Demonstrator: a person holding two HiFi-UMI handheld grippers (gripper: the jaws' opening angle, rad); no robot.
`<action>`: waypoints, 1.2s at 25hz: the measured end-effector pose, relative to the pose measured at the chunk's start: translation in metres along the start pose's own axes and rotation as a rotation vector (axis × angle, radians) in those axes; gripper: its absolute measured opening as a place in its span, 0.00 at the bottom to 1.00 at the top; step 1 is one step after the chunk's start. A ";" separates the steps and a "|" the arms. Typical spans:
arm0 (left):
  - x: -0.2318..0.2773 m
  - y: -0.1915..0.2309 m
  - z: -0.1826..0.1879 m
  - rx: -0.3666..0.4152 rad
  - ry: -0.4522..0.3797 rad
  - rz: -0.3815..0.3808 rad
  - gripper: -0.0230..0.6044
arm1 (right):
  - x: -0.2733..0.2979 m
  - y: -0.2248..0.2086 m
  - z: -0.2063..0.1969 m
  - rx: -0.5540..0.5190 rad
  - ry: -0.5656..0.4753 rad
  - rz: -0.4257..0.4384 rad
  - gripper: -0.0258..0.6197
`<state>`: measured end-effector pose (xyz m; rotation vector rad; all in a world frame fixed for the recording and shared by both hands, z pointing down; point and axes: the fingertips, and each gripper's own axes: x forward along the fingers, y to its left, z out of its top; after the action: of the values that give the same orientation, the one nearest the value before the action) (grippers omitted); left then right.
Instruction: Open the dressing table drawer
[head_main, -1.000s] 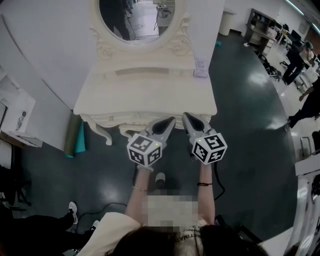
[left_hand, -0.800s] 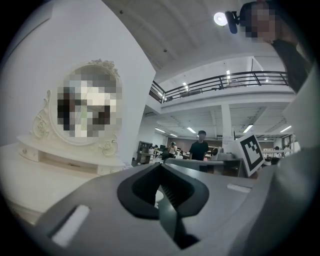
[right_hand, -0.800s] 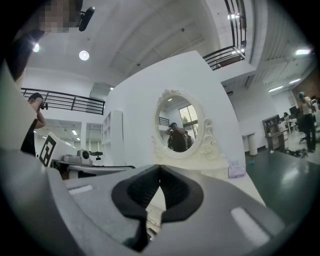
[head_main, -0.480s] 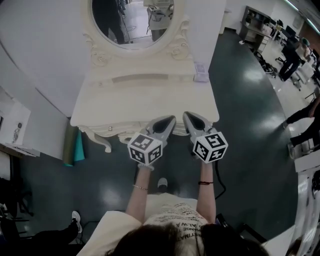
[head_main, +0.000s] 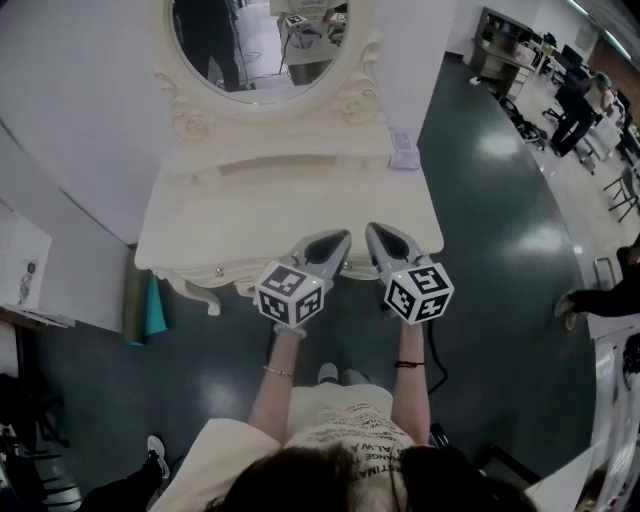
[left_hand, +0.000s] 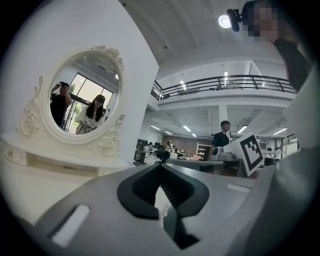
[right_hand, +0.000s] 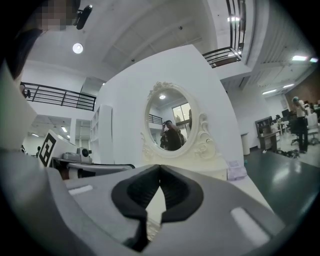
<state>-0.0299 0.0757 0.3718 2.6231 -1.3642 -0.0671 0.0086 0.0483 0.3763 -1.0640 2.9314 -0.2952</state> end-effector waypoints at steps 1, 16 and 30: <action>0.001 0.003 0.000 0.000 0.002 -0.002 0.03 | 0.003 -0.001 -0.001 0.001 0.001 -0.003 0.04; 0.029 0.044 -0.006 -0.032 0.030 -0.012 0.03 | 0.045 -0.032 -0.004 0.021 0.032 -0.025 0.04; 0.085 0.089 -0.003 -0.059 0.040 0.006 0.03 | 0.089 -0.090 -0.007 0.036 0.075 -0.028 0.04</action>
<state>-0.0527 -0.0429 0.3953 2.5579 -1.3366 -0.0535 -0.0034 -0.0747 0.4044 -1.1138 2.9666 -0.3956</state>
